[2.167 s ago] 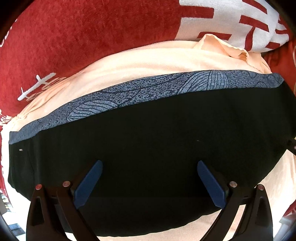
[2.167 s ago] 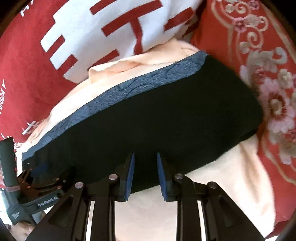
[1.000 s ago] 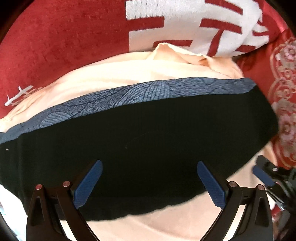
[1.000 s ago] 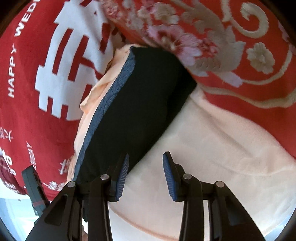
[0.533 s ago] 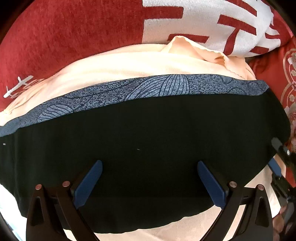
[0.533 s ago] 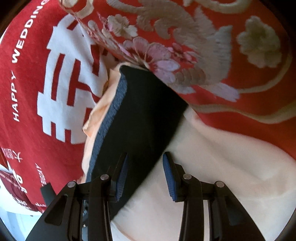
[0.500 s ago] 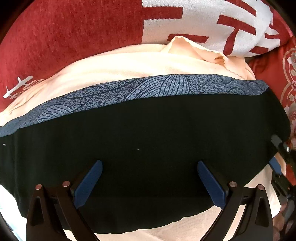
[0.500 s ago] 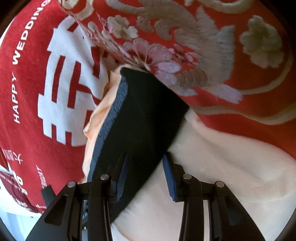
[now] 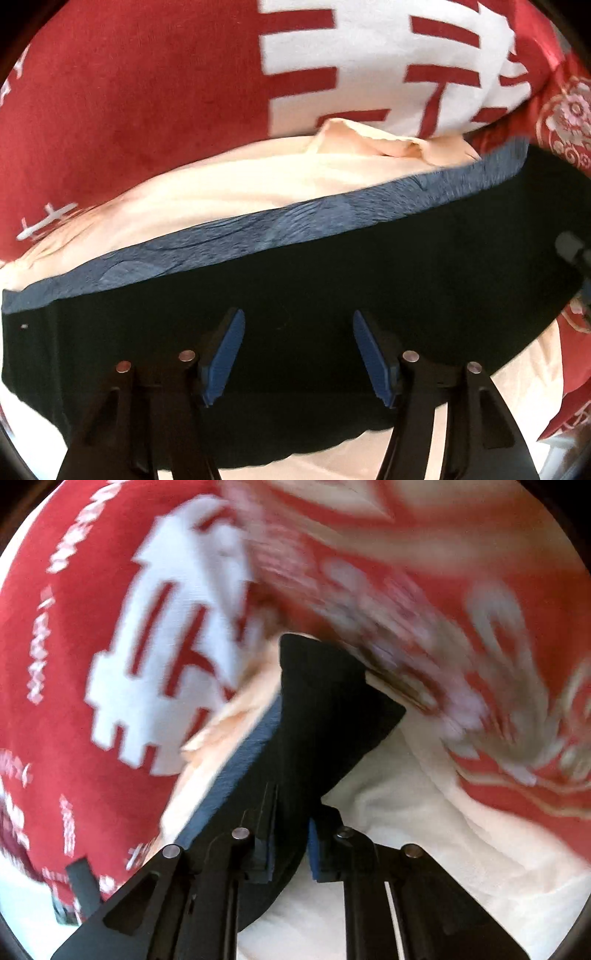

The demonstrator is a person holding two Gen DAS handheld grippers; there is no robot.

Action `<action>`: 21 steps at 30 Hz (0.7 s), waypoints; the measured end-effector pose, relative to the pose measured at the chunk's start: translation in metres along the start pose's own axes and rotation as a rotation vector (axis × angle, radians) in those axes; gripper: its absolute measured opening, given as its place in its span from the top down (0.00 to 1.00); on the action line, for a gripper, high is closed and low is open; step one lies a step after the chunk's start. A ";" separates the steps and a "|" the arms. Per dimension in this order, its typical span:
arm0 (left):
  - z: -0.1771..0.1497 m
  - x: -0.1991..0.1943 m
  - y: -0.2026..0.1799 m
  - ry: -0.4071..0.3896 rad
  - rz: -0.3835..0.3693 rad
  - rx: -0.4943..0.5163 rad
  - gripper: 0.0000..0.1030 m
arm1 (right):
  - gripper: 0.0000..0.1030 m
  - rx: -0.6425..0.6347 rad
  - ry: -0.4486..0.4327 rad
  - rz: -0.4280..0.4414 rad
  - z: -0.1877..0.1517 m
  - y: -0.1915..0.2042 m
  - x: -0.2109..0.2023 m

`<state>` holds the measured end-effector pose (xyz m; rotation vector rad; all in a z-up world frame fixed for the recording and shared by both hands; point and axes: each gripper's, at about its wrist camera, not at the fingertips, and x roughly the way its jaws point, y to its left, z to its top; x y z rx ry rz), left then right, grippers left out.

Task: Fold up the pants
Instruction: 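Grasp the trouser end with the right gripper and lift it over toward the waistband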

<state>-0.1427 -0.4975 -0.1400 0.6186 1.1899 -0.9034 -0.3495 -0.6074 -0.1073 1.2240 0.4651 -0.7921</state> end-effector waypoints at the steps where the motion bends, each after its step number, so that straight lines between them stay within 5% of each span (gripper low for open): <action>1: -0.002 0.010 -0.006 0.019 -0.036 0.000 0.38 | 0.86 -0.033 -0.002 0.014 0.001 0.008 -0.005; 5: -0.013 0.020 -0.022 -0.020 0.004 0.005 0.38 | 0.86 -0.159 -0.017 0.026 -0.002 0.039 -0.016; 12: -0.010 0.014 0.006 0.015 -0.106 -0.007 0.35 | 0.87 -0.296 -0.008 -0.015 -0.007 0.070 -0.012; 17: -0.006 -0.014 0.054 -0.012 -0.146 -0.072 0.32 | 0.87 -0.449 -0.024 -0.038 -0.021 0.113 -0.018; 19: -0.015 -0.028 0.072 -0.035 -0.129 -0.078 0.19 | 0.87 -0.511 -0.029 -0.041 -0.031 0.127 -0.023; 21: -0.023 -0.040 0.103 -0.058 -0.113 -0.100 0.17 | 0.87 -0.577 -0.030 -0.043 -0.043 0.148 -0.024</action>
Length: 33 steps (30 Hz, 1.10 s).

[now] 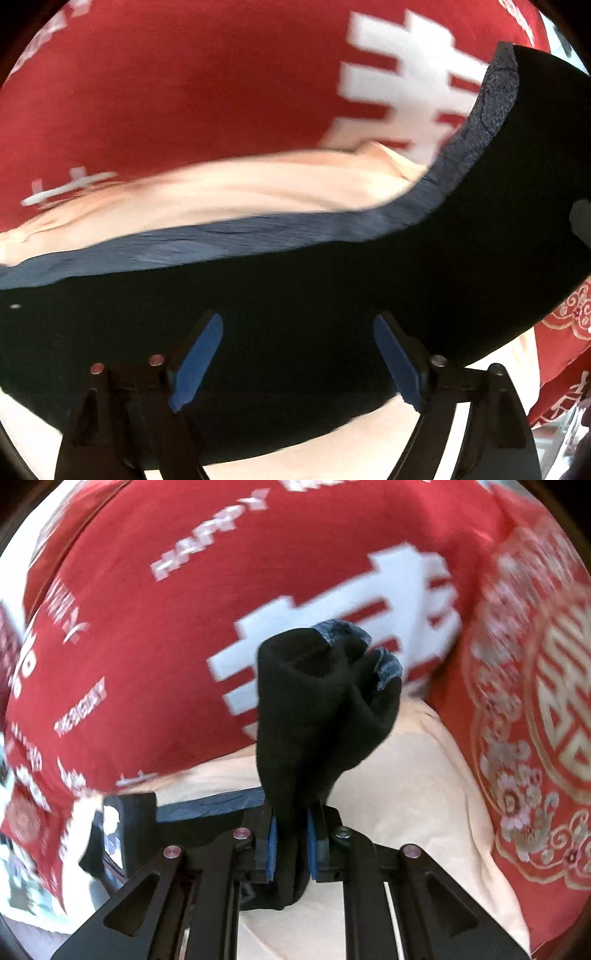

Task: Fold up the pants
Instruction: 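Grasp the trouser end with the right gripper and lift it over toward the waistband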

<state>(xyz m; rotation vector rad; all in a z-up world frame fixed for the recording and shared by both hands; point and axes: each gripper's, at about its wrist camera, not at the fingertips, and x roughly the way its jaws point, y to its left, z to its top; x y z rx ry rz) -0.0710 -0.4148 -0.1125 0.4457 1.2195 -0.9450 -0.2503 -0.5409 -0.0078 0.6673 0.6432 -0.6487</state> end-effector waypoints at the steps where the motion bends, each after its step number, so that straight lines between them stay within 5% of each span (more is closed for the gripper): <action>1: -0.001 -0.004 0.014 0.001 0.012 -0.005 0.17 | 0.87 -0.028 0.000 0.001 0.000 0.011 0.000; 8: -0.030 -0.027 0.131 0.033 0.140 -0.130 0.17 | 0.86 -0.212 0.035 0.019 -0.020 0.100 0.014; 14: -0.060 -0.034 0.204 0.067 0.219 -0.208 0.17 | 0.86 -0.408 0.198 -0.010 -0.087 0.182 0.087; 19: -0.068 -0.044 0.225 0.073 0.214 -0.222 0.17 | 0.81 -0.552 0.309 -0.164 -0.142 0.216 0.134; 23: -0.057 -0.044 0.216 0.062 0.185 -0.220 0.17 | 0.74 -0.719 0.291 -0.260 -0.157 0.241 0.119; 26: -0.051 -0.045 0.205 0.054 0.134 -0.197 0.17 | 0.70 -0.607 0.331 -0.172 -0.141 0.230 0.099; 33: -0.048 -0.045 0.170 0.050 0.041 -0.124 0.17 | 0.70 0.223 0.412 0.168 -0.100 0.127 0.092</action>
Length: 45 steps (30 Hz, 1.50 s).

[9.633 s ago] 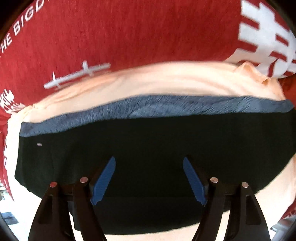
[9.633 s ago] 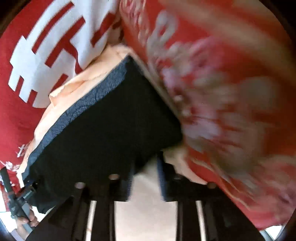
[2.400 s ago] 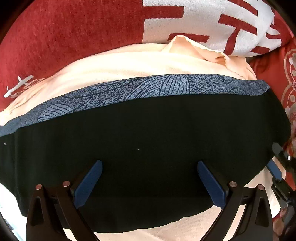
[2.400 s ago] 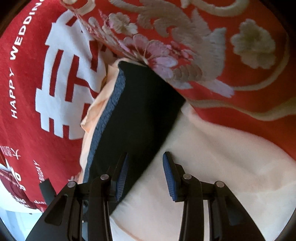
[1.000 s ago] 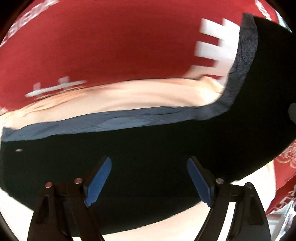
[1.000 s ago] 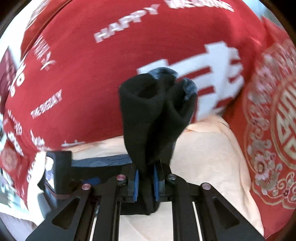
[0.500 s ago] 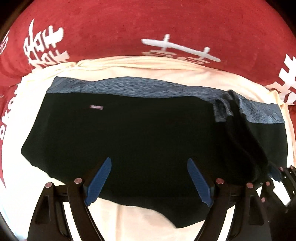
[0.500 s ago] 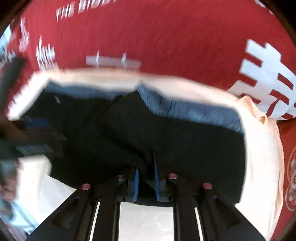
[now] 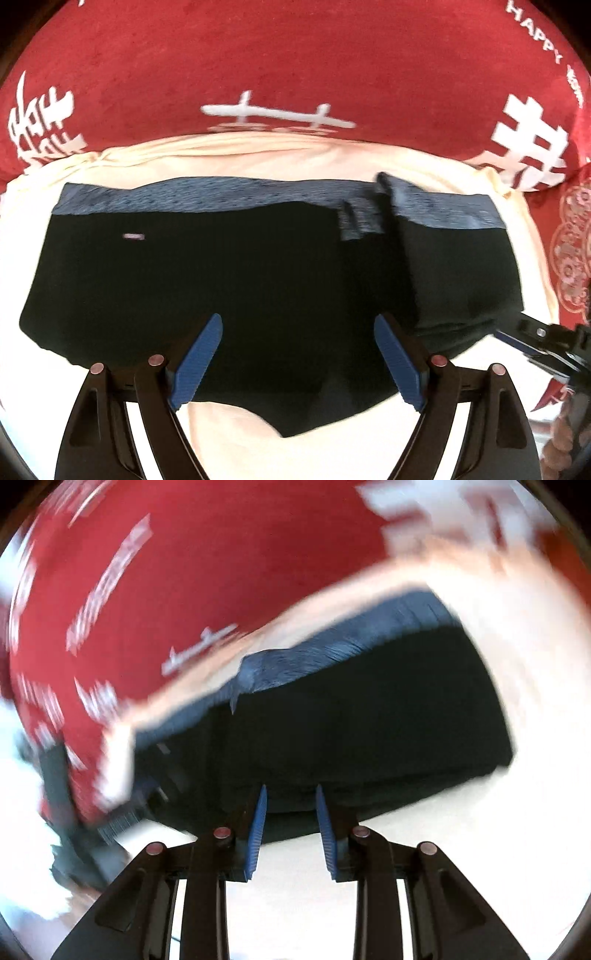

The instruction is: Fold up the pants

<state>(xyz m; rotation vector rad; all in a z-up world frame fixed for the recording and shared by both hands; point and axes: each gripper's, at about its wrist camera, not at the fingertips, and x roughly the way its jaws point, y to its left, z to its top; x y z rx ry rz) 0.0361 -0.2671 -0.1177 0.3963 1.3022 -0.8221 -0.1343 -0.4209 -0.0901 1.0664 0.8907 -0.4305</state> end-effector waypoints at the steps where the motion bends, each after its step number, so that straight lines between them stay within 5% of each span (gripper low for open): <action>1: 0.000 0.000 -0.004 0.002 -0.006 0.005 0.17 | 0.70 0.060 0.004 0.040 0.001 -0.009 0.000; 7: -0.012 0.031 -0.032 0.066 0.025 0.090 0.17 | 0.70 0.225 0.019 0.160 0.001 -0.033 0.011; 19: -0.014 0.030 -0.029 0.049 0.030 0.036 0.17 | 0.68 0.455 0.005 0.301 -0.001 -0.063 0.038; 21: -0.014 0.018 -0.022 0.033 0.046 0.035 0.17 | 0.94 0.448 0.002 0.278 0.004 -0.059 0.037; 27: -0.012 -0.003 0.003 0.000 0.103 -0.008 0.17 | 0.94 0.277 0.001 0.273 0.010 -0.029 0.007; 35: -0.003 0.003 -0.015 0.012 0.126 -0.011 0.17 | 0.95 0.298 0.120 0.194 -0.015 -0.037 0.061; 38: 0.004 -0.005 -0.025 -0.005 0.114 -0.002 0.17 | 0.88 0.129 0.184 0.150 -0.004 -0.017 0.048; 42: 0.023 -0.009 -0.047 -0.023 0.074 0.016 0.17 | 0.46 -0.098 0.160 0.151 0.019 -0.005 0.001; 45: 0.037 0.002 -0.070 -0.021 0.059 0.033 0.17 | 0.45 -0.126 0.052 0.110 0.055 -0.028 -0.030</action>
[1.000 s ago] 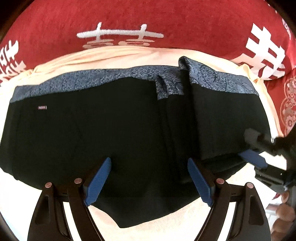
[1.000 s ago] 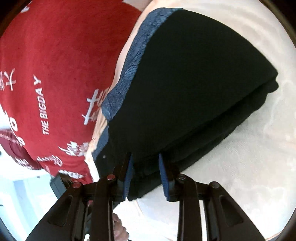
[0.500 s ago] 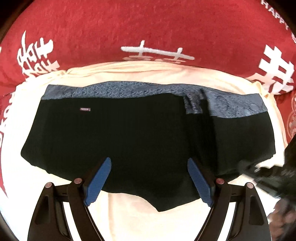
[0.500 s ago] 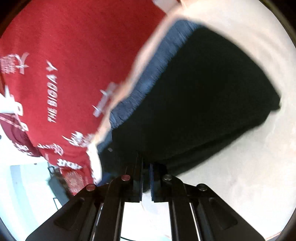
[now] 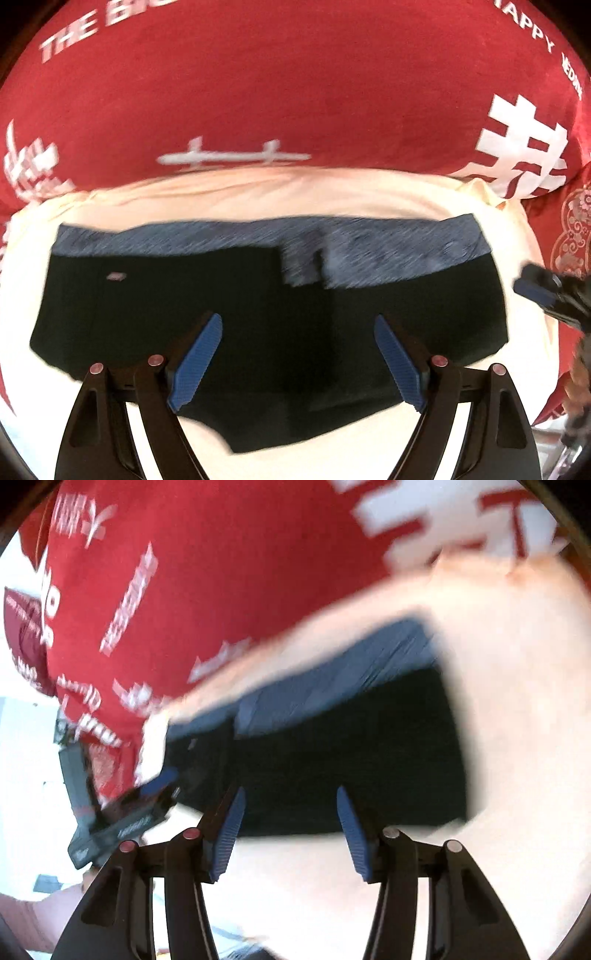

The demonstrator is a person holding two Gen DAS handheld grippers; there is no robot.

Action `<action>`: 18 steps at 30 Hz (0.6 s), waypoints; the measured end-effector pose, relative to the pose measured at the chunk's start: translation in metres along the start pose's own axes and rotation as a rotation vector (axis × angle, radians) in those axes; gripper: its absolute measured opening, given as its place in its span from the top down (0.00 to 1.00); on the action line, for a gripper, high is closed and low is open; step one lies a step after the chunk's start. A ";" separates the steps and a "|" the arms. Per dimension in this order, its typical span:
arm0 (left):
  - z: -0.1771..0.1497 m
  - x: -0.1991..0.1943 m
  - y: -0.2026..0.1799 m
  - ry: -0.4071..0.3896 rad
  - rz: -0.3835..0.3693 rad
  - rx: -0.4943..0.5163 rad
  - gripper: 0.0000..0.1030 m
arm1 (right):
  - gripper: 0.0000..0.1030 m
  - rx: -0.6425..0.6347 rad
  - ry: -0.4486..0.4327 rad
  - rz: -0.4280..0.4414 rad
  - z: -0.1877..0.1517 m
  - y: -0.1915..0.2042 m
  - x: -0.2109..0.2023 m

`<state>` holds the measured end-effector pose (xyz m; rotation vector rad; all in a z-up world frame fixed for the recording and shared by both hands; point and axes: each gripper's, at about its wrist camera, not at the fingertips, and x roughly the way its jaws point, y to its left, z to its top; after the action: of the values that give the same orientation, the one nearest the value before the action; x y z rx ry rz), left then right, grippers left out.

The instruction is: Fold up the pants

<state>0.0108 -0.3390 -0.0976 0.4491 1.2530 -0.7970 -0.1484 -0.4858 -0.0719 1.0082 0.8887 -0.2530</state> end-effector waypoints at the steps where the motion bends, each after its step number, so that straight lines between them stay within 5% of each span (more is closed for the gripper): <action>1: 0.005 0.005 -0.009 0.001 -0.003 0.007 0.17 | 0.45 0.034 -0.027 -0.016 0.012 -0.015 -0.006; 5: 0.021 0.027 -0.043 0.006 -0.045 0.024 0.17 | 0.46 0.220 -0.072 -0.020 0.045 -0.091 -0.002; 8: 0.027 0.047 -0.057 0.022 -0.051 0.032 0.17 | 0.56 0.289 -0.031 0.069 0.054 -0.120 0.017; 13: 0.017 0.061 -0.043 0.057 0.044 0.016 0.17 | 0.76 0.326 0.047 0.153 0.057 -0.125 0.040; 16: 0.006 0.070 -0.027 0.100 0.066 -0.023 0.16 | 0.77 0.281 0.048 0.191 0.058 -0.104 0.029; 18: -0.001 0.075 -0.020 0.104 0.065 -0.037 0.07 | 0.77 0.218 0.061 0.142 0.058 -0.090 0.026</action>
<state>0.0028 -0.3727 -0.1673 0.5037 1.3409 -0.7012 -0.1519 -0.5768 -0.1342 1.2815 0.8526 -0.2024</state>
